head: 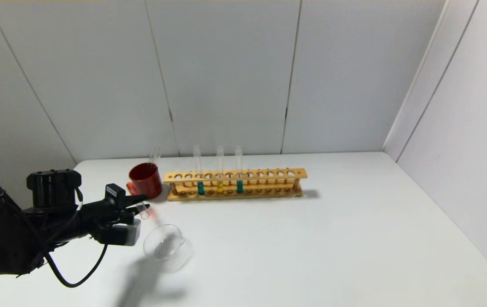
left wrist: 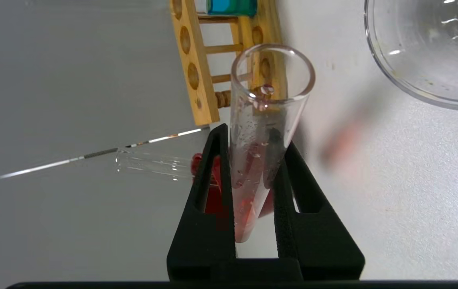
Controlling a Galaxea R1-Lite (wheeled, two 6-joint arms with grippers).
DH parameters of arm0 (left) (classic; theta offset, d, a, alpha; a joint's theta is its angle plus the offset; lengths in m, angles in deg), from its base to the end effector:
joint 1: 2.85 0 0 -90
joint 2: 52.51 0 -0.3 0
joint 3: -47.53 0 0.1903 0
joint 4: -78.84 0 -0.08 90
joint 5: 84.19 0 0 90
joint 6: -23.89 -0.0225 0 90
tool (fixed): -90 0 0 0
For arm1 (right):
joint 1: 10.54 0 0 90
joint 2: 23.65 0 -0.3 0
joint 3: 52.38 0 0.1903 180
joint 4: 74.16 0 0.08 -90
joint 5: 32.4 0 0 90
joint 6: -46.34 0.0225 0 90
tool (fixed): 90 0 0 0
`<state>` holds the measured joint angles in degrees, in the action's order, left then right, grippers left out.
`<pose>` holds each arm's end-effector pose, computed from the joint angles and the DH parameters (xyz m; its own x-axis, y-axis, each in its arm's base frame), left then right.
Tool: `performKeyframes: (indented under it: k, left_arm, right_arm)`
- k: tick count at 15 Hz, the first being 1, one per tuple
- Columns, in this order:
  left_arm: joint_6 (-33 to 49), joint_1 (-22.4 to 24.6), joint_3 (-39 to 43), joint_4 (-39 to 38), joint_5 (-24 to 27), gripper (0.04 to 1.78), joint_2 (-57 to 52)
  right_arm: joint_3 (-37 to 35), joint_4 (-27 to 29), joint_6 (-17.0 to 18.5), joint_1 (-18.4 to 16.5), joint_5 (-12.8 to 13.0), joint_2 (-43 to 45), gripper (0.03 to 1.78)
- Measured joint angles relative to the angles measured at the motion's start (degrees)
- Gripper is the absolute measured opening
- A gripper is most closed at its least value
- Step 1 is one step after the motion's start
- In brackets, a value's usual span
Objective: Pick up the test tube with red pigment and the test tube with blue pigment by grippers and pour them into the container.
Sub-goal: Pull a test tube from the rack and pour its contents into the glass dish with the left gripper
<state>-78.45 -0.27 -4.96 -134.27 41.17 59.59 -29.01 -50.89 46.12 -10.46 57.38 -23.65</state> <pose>0.2974 0.0004 0.0699 0.7552 -0.5453 -0.3639 0.3327 -0.1595 0.9294 -0.0228 0.0001 0.0757 1.0000 0.0052 0.0017 -0.0052 1.0000 -0.0038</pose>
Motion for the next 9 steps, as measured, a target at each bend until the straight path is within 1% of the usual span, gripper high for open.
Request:
performKeyframes:
  k: [3,9]
  left_arm:
    - [-3.89,-0.16,-1.55,0.96,0.02,0.32,0.2]
    - [-6.29,-1.62,-2.02,2.24,0.11,0.32,0.2]
  right_arm:
    - [0.0,0.0,-0.02,0.0,-0.02,0.0,1.75]
    - [0.0,0.0,-0.02,0.0,-0.02,0.0,1.75]
